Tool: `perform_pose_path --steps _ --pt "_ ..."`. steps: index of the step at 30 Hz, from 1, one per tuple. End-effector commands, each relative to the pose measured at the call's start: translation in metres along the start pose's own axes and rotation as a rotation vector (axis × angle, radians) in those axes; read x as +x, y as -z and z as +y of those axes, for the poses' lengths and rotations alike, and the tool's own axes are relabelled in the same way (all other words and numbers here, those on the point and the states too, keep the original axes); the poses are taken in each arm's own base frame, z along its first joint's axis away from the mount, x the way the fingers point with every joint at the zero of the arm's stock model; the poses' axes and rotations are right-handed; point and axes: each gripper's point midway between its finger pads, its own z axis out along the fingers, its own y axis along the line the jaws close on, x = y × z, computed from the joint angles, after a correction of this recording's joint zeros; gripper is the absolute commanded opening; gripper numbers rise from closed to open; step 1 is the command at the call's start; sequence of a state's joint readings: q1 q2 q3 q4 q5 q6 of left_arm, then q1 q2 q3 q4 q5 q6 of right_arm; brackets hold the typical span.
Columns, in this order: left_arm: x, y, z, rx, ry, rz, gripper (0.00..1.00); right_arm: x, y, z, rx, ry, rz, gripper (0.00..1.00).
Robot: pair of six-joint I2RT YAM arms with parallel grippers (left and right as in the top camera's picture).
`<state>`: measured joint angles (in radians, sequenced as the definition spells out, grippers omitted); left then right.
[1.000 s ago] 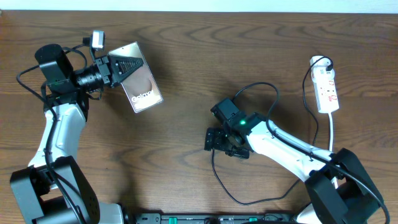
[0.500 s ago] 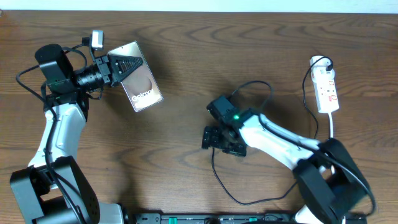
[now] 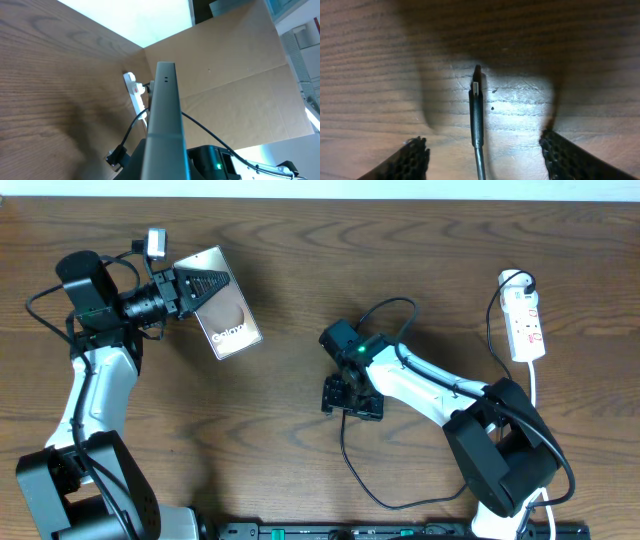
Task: Plug charger to phone and switch on socket
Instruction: 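Lower the right gripper to the black cable's connector end and grasp it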
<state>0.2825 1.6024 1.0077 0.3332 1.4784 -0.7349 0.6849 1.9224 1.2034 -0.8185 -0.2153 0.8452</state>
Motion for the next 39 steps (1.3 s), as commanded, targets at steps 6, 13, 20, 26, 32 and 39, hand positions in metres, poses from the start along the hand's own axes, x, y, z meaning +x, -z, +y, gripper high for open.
perform_pose_path --steps 6,13,20,26,32,39 --pt "-0.003 0.002 -0.011 0.008 -0.047 -0.002 0.07 -0.006 -0.003 0.001 0.007 0.005 -0.01 0.53" --pt "-0.004 0.002 -0.01 0.004 -0.061 -0.006 0.08 -0.01 -0.002 0.0 0.002 -0.005 -0.019 0.46" --pt "-0.004 0.002 -0.01 0.004 -0.061 -0.006 0.07 -0.013 -0.002 -0.001 0.005 -0.026 -0.027 0.38" --pt "-0.004 0.002 -0.01 0.003 -0.061 -0.006 0.07 -0.013 -0.002 -0.002 0.008 -0.04 -0.032 0.28" --pt "-0.004 0.002 -0.01 0.004 -0.061 -0.006 0.07 -0.015 -0.001 -0.004 0.008 -0.051 -0.033 0.22" --pt "-0.004 0.002 -0.01 0.004 -0.061 -0.006 0.08 -0.015 -0.001 -0.004 0.009 -0.059 -0.033 0.16"
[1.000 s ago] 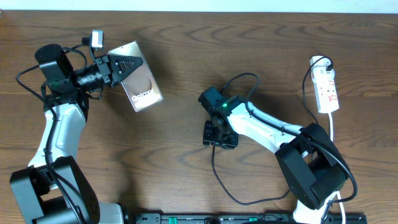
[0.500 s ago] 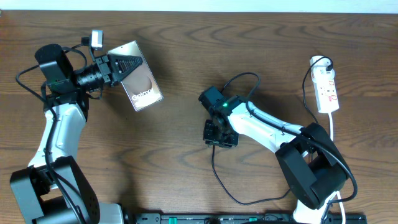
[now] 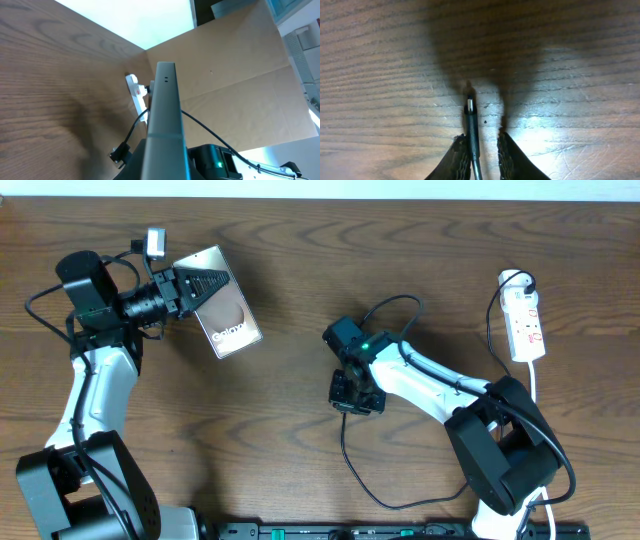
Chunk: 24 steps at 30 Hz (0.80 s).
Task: Plug charger to phone and switch on socket
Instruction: 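Lower the right gripper to the black cable's connector end and grasp it, then lift the cable connector with the right gripper toward the phone's bottom port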
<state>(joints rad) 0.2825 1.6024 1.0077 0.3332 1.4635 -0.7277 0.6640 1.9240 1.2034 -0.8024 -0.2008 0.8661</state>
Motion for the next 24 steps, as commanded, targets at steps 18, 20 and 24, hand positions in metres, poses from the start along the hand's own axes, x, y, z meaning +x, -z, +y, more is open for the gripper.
perform_pose_path --steps 18,20,24 --pt "-0.002 0.002 -0.012 0.014 -0.054 0.004 0.08 -0.004 -0.002 0.002 -0.006 0.002 0.005 0.01" --pt "-0.002 0.002 -0.012 0.014 -0.054 0.004 0.08 -0.005 0.001 0.011 -0.06 0.063 0.025 0.01" --pt "-0.002 0.002 -0.012 0.014 -0.054 0.004 0.08 -0.003 0.02 0.065 -0.392 0.394 0.063 0.01"
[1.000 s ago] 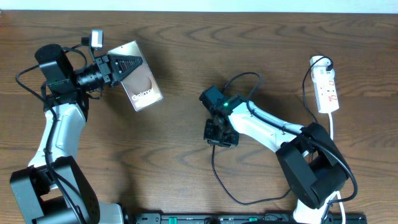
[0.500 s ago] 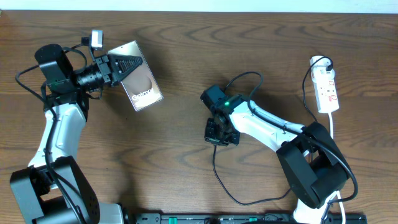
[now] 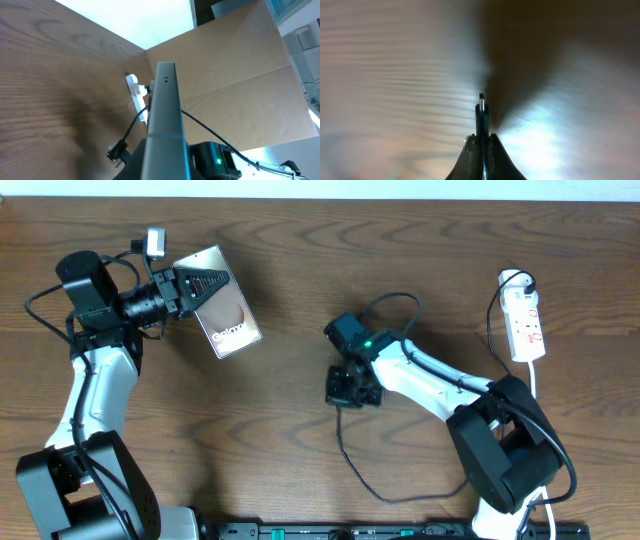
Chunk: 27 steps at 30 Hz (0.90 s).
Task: Plug charger to phone and switch on socket
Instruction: 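Lift the cable connector with the right gripper toward the phone's bottom port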
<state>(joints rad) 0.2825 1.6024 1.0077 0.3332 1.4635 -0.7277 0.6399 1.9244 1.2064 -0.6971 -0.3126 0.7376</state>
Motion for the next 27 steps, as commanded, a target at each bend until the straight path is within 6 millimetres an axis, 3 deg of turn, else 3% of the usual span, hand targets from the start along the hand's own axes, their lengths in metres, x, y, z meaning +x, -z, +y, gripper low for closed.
perform_pose_path --steps 1,7,9,15,20,27 --pt "-0.002 0.002 -0.012 0.014 -0.054 0.004 0.07 0.001 0.013 0.048 -0.294 0.299 0.068 0.01" --pt "-0.002 0.002 -0.012 0.014 -0.054 0.004 0.08 -0.002 0.038 0.065 -0.532 0.337 0.118 0.01" --pt "-0.002 0.002 -0.012 0.014 -0.054 0.004 0.08 -0.012 0.052 0.071 -0.624 0.353 0.095 0.01" --pt "-0.002 0.002 -0.012 0.014 -0.054 0.004 0.07 -0.017 0.102 0.094 -0.966 0.643 0.011 0.01" --pt "-0.002 0.002 -0.012 0.014 -0.055 0.003 0.08 -0.02 0.104 0.094 -0.98 0.758 -0.059 0.01" --pt "-0.008 0.002 -0.019 0.024 -0.032 -0.005 0.08 -0.003 0.118 0.108 -1.102 0.906 -0.075 0.01"
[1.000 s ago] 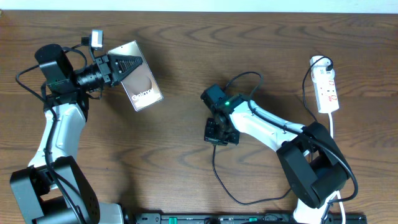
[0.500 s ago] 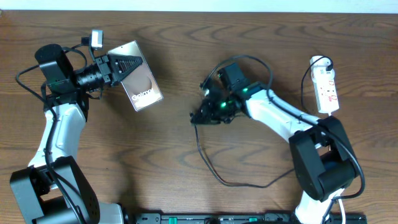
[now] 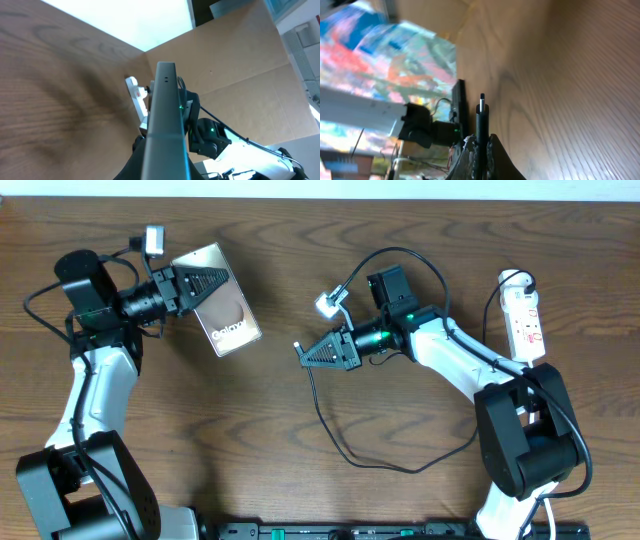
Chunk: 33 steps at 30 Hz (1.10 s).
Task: Plug charger to phone and switch on socket
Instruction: 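Lift the cable connector with the right gripper toward the phone's bottom port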
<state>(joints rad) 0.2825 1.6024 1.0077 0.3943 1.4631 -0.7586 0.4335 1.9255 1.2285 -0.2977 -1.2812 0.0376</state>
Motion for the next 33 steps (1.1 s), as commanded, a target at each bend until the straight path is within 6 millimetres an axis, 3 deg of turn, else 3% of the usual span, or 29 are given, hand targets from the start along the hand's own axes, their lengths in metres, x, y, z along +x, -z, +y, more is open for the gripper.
perform_pose_path --steps 1,8,15,27,33 --pt "-0.006 0.002 -0.016 0.02 -0.003 0.0 0.08 0.002 -0.009 0.017 -0.107 0.092 0.018 0.01" --pt "-0.011 0.002 -0.023 0.03 -0.013 -0.008 0.07 0.004 -0.024 0.04 -0.212 0.167 0.042 0.01" --pt "-0.015 0.002 -0.021 0.015 0.01 -0.031 0.07 -0.001 -0.036 0.05 -0.234 0.211 0.049 0.01" --pt "-0.019 0.002 -0.028 0.026 -0.015 -0.038 0.08 -0.022 -0.034 0.051 -0.237 0.293 0.006 0.01" --pt "-0.019 0.002 -0.029 0.028 -0.032 -0.039 0.07 -0.013 -0.039 0.043 -0.338 0.319 0.038 0.01"
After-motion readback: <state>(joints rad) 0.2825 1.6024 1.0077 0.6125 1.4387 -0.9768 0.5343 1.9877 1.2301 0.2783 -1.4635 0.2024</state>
